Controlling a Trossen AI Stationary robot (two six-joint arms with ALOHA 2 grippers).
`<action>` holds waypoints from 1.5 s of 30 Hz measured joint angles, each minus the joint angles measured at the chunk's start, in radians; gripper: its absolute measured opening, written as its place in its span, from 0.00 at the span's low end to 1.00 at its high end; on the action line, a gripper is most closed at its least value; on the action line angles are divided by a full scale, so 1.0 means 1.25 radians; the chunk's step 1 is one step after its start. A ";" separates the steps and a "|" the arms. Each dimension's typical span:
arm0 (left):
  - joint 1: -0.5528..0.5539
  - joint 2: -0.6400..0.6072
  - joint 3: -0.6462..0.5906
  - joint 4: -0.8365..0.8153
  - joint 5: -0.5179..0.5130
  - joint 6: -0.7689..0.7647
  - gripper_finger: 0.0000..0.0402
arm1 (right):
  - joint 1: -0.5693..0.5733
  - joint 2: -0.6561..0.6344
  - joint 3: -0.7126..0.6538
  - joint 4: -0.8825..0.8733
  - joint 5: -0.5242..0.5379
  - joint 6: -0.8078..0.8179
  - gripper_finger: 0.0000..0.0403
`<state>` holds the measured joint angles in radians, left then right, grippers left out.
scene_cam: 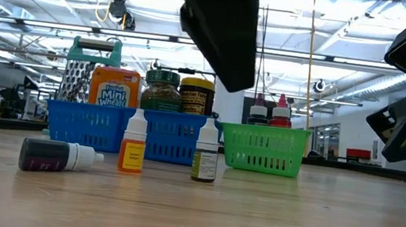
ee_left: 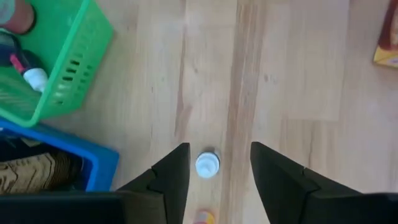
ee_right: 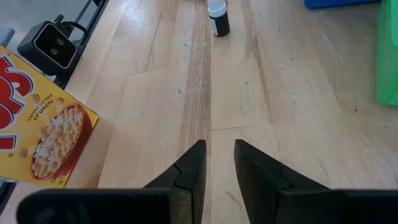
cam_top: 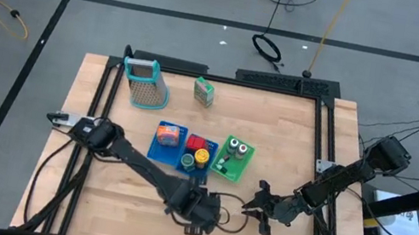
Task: Pick & Place Kitchen Items
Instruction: Put the green food color into the green bin
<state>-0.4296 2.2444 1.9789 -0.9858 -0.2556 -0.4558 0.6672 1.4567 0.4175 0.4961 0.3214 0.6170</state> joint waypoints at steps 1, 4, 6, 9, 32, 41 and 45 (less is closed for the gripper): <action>-0.002 0.000 0.000 -0.006 0.000 -0.006 0.41 | 0.000 0.000 0.000 0.000 0.000 0.000 0.19; -0.008 -0.001 0.000 -0.026 -0.001 -0.015 0.40 | 0.000 0.000 0.000 0.000 0.000 0.000 0.19; -0.009 -0.001 0.000 -0.033 -0.002 -0.020 0.38 | 0.000 0.000 0.000 0.000 0.000 0.000 0.19; -0.009 -0.001 0.000 -0.033 0.002 -0.019 0.38 | 0.000 0.000 0.000 0.000 0.000 0.000 0.19; 0.029 -0.001 -0.064 -0.002 0.094 -0.001 0.32 | 0.000 0.000 0.000 0.000 -0.003 0.000 0.19; 0.042 -0.001 -0.078 0.024 0.100 0.014 0.31 | 0.000 0.000 0.000 0.000 -0.002 -0.001 0.19; 0.043 -0.001 -0.078 0.050 0.100 0.025 0.29 | 0.000 0.000 0.000 0.000 -0.002 -0.001 0.19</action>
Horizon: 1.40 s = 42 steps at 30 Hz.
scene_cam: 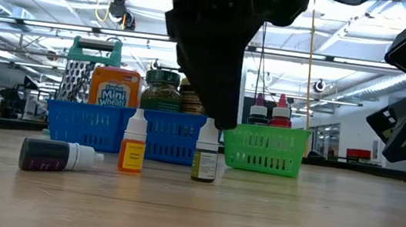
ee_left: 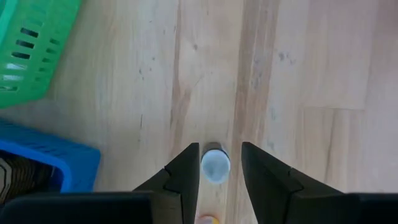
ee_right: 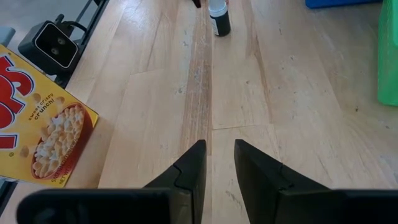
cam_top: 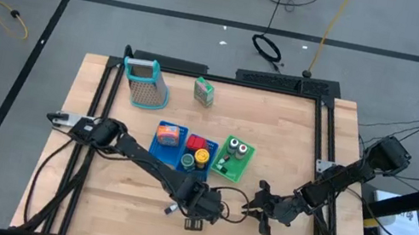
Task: Pick & Place Kitchen Items
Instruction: Put the green food color into the green bin
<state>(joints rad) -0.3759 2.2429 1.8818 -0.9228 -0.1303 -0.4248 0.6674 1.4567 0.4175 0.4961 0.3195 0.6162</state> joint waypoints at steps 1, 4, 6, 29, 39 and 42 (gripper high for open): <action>0.000 0.000 0.000 0.001 0.001 0.001 0.29 | 0.000 0.000 0.000 0.000 0.000 -0.001 0.19; 0.000 0.000 0.000 0.001 0.025 0.001 0.27 | 0.000 0.000 0.000 0.000 0.000 -0.002 0.19; 0.000 0.000 -0.004 0.006 0.030 -0.001 0.27 | 0.000 0.000 0.000 0.000 0.000 -0.002 0.19; 0.015 0.001 -0.091 0.084 0.090 -0.020 0.15 | 0.000 0.000 0.000 0.000 0.002 -0.002 0.19; 0.022 0.001 -0.090 0.090 0.091 -0.016 0.16 | 0.000 0.000 0.000 0.000 0.002 -0.002 0.19; 0.029 0.001 -0.089 0.090 0.091 -0.016 0.14 | 0.000 0.000 0.000 0.000 0.004 -0.002 0.19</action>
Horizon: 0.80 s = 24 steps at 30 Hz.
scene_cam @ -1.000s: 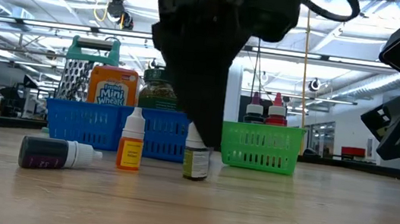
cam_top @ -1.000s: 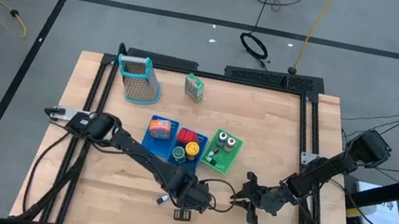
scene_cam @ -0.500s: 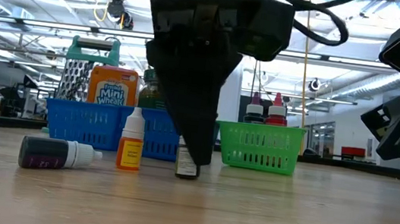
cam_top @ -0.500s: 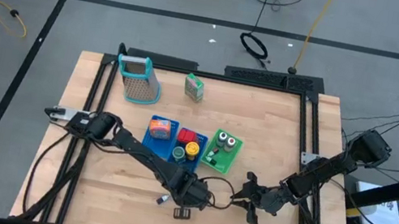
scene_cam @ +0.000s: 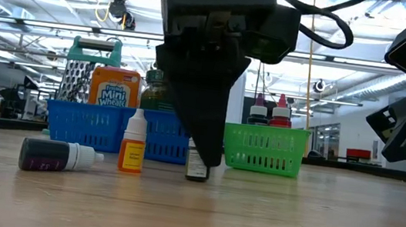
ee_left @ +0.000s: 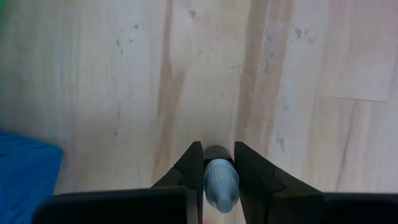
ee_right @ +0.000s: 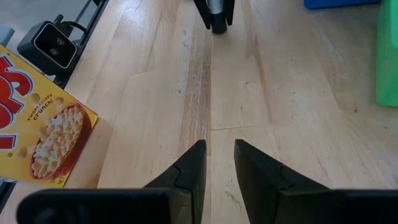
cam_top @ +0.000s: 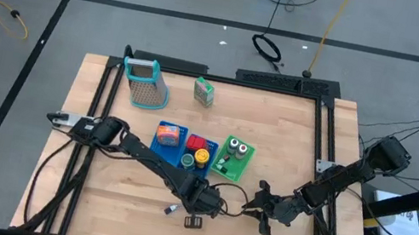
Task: Pick & Place Kitchen Items
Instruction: Put the green food color into the green bin
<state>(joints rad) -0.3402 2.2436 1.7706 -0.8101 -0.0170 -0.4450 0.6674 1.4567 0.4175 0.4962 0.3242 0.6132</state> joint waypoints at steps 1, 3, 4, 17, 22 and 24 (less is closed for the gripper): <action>0.002 0.000 0.000 0.000 0.000 0.000 0.13 | 0.000 0.000 0.000 0.000 0.009 0.000 0.19; 0.006 0.000 0.000 0.000 0.000 0.002 0.13 | 0.000 0.000 0.000 0.000 0.016 0.000 0.19; 0.008 0.000 0.000 0.000 0.000 0.005 0.13 | 0.000 0.000 0.000 0.000 0.016 0.000 0.19; 0.031 0.000 0.094 -0.042 0.019 0.080 0.13 | 0.000 0.000 0.000 0.000 0.016 0.000 0.19; 0.056 0.000 0.165 -0.094 0.006 0.144 0.15 | 0.000 0.000 0.000 0.000 0.015 0.000 0.19; 0.070 0.000 0.187 -0.108 -0.005 0.170 0.18 | 0.000 0.000 0.000 0.000 0.015 0.000 0.19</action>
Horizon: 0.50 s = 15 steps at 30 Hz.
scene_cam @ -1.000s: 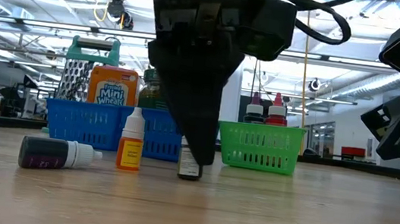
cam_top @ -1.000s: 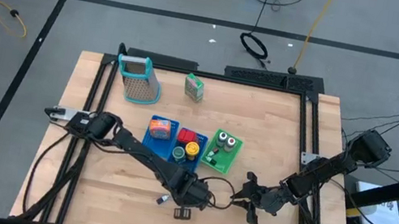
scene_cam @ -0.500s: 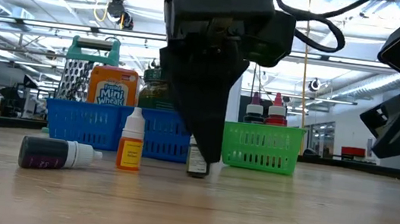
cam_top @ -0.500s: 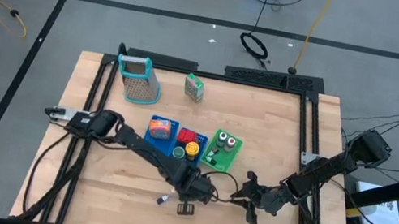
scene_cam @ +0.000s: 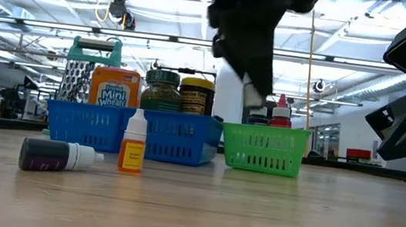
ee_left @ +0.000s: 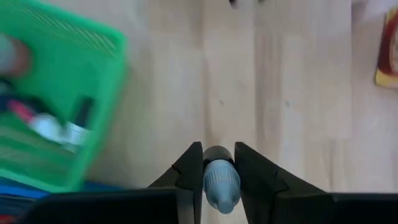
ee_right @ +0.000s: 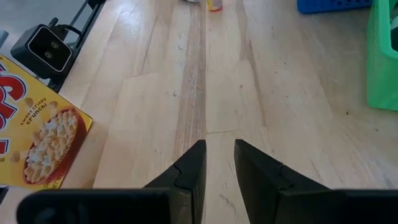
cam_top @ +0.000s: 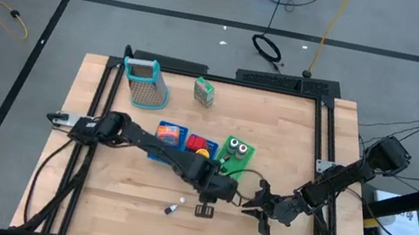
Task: Pick & Place Kitchen Items
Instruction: Put the green food color into the green bin
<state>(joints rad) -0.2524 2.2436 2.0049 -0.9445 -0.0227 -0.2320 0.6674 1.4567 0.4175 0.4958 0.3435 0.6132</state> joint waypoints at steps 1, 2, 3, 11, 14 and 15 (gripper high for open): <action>0.007 0.000 0.011 -0.004 -0.005 0.012 0.18 | 0.000 0.000 0.000 0.000 0.000 0.000 0.19; 0.016 0.000 0.020 -0.012 -0.006 0.024 0.18 | 0.000 0.000 0.000 0.000 0.000 0.000 0.19; 0.025 0.000 0.030 -0.023 -0.008 0.034 0.16 | 0.000 0.000 0.000 0.000 0.000 0.000 0.19; 0.103 0.000 0.064 -0.036 -0.012 0.096 0.13 | 0.000 0.000 0.000 0.000 0.000 0.000 0.19; 0.129 0.000 0.065 -0.035 -0.012 0.107 0.19 | 0.000 0.000 0.000 0.000 0.000 0.000 0.19; 0.138 0.000 0.065 -0.034 -0.012 0.107 0.20 | 0.000 0.000 0.000 0.000 0.000 0.000 0.19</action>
<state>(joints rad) -0.0800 2.2436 2.0861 -0.9866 -0.0378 -0.0986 0.6674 1.4567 0.4175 0.4957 0.3431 0.6132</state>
